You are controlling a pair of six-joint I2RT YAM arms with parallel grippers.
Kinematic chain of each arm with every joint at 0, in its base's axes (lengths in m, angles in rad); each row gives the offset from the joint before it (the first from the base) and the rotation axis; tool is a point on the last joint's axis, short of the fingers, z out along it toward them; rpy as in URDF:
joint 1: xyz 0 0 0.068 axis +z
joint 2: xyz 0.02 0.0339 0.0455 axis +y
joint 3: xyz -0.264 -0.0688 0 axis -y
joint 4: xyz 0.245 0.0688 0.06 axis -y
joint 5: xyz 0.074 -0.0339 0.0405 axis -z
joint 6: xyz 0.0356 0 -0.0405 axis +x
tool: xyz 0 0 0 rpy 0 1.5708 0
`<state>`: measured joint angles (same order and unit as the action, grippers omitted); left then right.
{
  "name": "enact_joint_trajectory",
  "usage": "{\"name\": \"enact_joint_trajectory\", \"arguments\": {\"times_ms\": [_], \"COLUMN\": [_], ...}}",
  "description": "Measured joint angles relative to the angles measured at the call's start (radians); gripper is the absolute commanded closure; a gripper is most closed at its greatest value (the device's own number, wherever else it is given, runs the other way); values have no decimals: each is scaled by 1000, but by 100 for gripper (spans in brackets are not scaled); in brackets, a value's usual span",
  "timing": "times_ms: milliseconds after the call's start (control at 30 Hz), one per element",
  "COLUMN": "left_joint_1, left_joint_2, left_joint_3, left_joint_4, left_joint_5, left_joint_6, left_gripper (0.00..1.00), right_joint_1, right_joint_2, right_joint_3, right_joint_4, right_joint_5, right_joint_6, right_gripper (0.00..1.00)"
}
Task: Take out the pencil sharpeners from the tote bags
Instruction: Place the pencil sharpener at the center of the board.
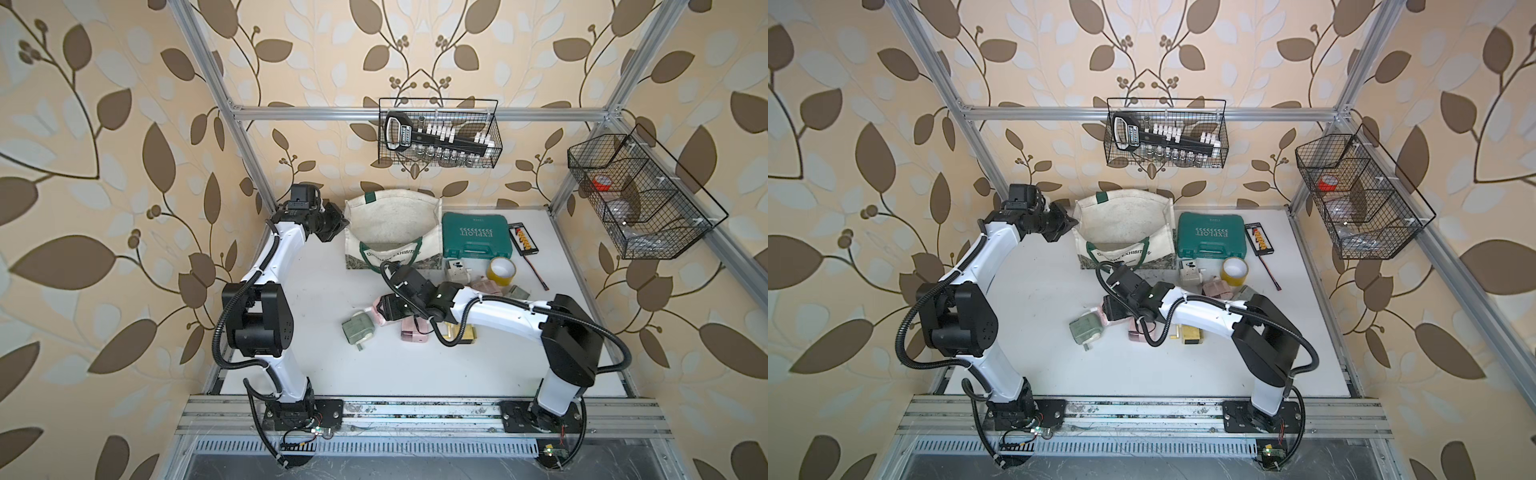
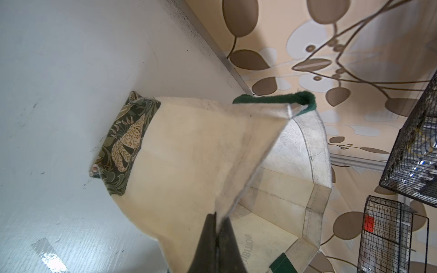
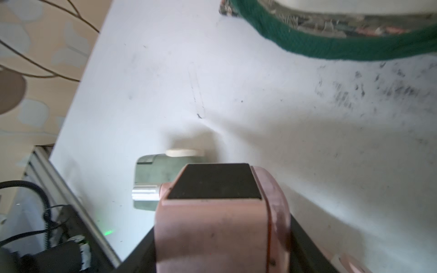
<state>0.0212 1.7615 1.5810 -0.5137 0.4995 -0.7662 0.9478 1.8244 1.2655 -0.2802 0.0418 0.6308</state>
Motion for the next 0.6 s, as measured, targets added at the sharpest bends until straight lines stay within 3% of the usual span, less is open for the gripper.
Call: {"name": "enact_joint_trajectory", "arguments": {"times_ms": [167, 600], "left_joint_1": [0, 0], "left_joint_2": [-6, -10], "left_joint_3": [-29, -42], "left_joint_4": [22, 39], "left_joint_5": [24, 40], "left_joint_6": [0, 0], "left_gripper": [100, 100], "right_joint_1": [-6, 19], "right_joint_2": [122, 264], "right_joint_3": [105, 278], "right_joint_4": [-49, -121], "right_joint_5": [38, 55], "right_joint_6": [0, 0], "right_gripper": [39, 38]}}
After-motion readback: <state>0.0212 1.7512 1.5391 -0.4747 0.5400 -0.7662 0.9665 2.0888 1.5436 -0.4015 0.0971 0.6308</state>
